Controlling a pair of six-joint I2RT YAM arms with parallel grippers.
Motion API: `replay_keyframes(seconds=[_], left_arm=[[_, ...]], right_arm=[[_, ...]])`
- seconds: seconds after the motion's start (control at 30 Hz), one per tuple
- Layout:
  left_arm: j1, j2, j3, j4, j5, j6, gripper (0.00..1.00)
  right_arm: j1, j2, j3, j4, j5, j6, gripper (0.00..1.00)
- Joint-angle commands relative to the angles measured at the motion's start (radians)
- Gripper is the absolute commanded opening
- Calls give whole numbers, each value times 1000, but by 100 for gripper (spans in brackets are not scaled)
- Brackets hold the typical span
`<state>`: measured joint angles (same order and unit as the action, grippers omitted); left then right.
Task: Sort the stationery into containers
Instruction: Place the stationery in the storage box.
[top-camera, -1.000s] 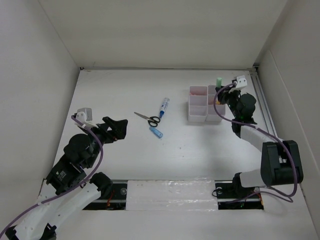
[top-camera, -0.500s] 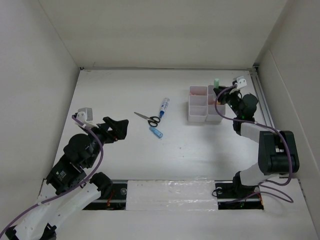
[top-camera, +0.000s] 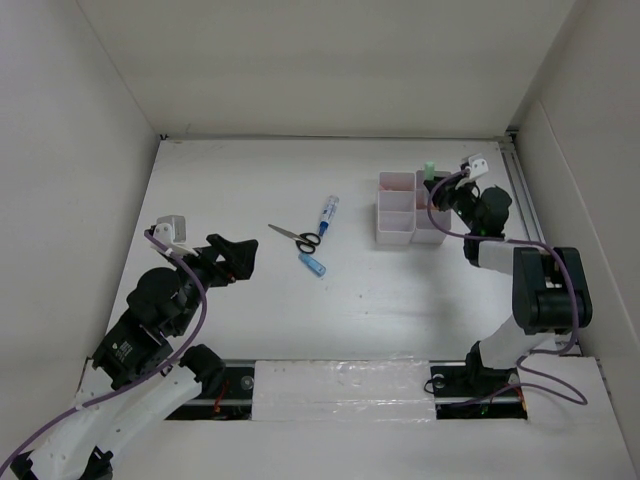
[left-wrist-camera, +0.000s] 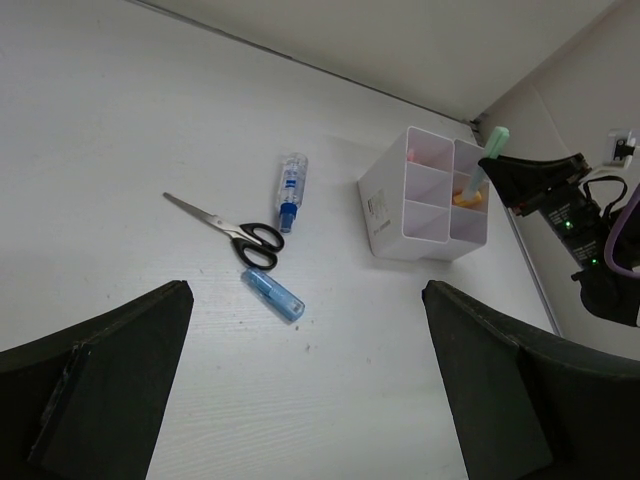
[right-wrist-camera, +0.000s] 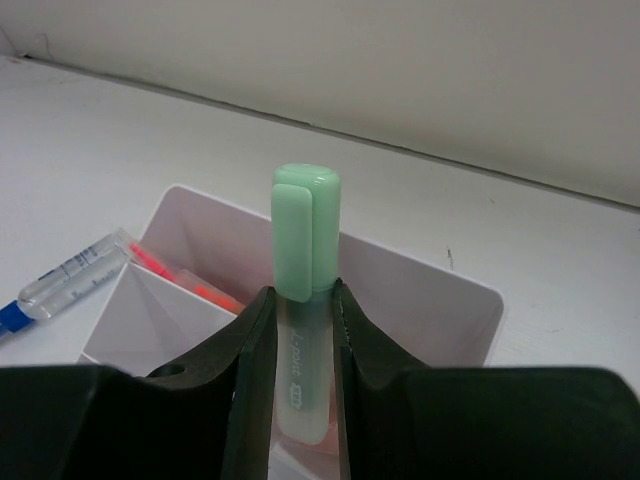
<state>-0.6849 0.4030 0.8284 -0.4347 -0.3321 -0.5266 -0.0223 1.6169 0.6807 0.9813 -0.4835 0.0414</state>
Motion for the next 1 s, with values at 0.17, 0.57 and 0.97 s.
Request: replay_keyframes(seconds=[0.17, 0.57, 0.97], left_arm=[[4, -9, -9, 60, 16, 17, 100], [4, -9, -9, 60, 16, 27, 100], [4, -18, -9, 60, 16, 27, 100]], right_arm=[[-8, 23, 43, 92, -32, -11, 0], [1, 14, 25, 63, -10, -32, 6], [19, 5, 34, -13, 17, -51, 14]])
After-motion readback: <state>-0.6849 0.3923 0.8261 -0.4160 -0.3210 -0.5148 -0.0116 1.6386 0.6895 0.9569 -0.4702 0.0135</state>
